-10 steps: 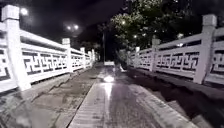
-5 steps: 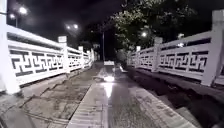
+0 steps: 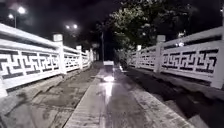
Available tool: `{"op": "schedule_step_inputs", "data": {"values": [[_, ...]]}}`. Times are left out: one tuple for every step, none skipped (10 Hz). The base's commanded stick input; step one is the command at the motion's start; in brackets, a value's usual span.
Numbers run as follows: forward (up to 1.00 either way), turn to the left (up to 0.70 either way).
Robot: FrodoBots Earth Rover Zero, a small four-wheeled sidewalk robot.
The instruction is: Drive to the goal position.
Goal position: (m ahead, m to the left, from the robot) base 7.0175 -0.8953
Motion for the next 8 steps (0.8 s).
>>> {"op": "schedule_step_inputs", "data": {"values": [[0.45, 0.0], [0.45, 0.0], [0.45, 0.0], [0.45, 0.0], [0.45, 0.0], [0.45, 0.0], [0.45, 0.0], [0.45, 0.0]]}}
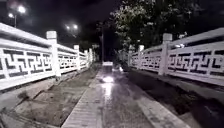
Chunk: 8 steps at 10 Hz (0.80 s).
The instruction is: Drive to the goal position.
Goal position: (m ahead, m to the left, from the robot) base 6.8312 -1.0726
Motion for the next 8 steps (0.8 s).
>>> {"op": "schedule_step_inputs", "data": {"values": [[0.45, 0.0], [0.45, 0.0], [0.45, 0.0], [0.45, 0.0], [0.45, 0.0], [0.45, 0.0], [0.45, 0.0], [0.45, 0.0]]}}
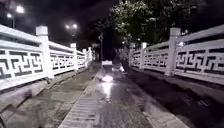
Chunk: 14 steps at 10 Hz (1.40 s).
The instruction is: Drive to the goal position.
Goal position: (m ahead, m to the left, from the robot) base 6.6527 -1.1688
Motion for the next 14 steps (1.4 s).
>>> {"op": "schedule_step_inputs", "data": {"values": [[0.45, 0.0], [0.45, 0.0], [0.45, 0.0], [0.45, 0.0], [0.45, 0.0], [0.45, 0.0], [0.45, 0.0], [0.45, 0.0], [0.45, 0.0], [0.45, 0.0], [0.45, 0.0], [0.45, 0.0], [0.45, 0.0], [0.45, 0.0]]}}
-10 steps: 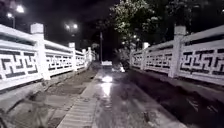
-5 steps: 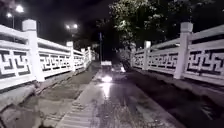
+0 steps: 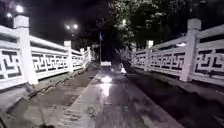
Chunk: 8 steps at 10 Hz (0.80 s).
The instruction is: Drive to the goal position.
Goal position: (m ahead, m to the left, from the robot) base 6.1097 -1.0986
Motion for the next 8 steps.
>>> {"op": "schedule_step_inputs", "data": {"values": [[0.45, 0.0], [0.45, 0.0], [0.45, 0.0], [0.45, 0.0], [0.45, 0.0], [0.45, 0.0], [0.45, 0.0], [0.45, 0.0]]}}
